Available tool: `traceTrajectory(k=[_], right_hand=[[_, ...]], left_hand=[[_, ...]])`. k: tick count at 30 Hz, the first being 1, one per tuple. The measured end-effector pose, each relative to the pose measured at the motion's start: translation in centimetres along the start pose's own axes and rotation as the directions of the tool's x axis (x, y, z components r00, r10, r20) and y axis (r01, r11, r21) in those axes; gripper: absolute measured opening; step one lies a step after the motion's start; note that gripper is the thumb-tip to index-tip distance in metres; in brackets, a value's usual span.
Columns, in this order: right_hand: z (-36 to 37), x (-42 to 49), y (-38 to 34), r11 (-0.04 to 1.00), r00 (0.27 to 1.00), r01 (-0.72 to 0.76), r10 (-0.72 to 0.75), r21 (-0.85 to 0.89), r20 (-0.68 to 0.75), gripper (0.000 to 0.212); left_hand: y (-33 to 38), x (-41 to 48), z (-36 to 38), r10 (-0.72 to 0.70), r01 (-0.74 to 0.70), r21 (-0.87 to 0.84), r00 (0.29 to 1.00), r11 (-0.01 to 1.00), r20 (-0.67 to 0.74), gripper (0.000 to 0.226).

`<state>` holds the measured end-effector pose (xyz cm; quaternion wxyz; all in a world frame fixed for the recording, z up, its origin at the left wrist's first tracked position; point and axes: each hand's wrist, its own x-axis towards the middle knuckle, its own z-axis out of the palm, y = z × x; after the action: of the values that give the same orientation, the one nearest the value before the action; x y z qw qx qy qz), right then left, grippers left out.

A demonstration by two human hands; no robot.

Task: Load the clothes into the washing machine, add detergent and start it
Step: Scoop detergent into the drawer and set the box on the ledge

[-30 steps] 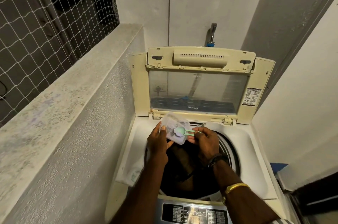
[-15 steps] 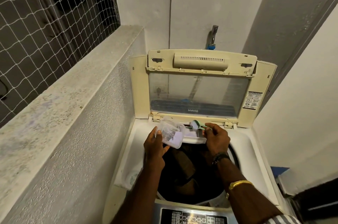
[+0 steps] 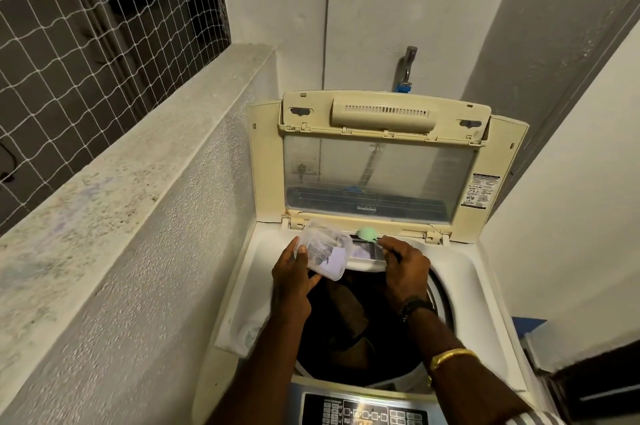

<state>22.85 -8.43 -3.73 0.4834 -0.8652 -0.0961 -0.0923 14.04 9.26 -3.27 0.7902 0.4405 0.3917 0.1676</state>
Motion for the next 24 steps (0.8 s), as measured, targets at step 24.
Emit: traceTrajectory(k=[24], right_hand=[[-0.6,-0.5,-3.9,0.939,0.929,0.283,-0.218,-0.195,0.297,0.050]], left_hand=[[-0.1,-0.2,0.4,0.090,-0.124,0.197,0.981,0.973,0.170,0.035]])
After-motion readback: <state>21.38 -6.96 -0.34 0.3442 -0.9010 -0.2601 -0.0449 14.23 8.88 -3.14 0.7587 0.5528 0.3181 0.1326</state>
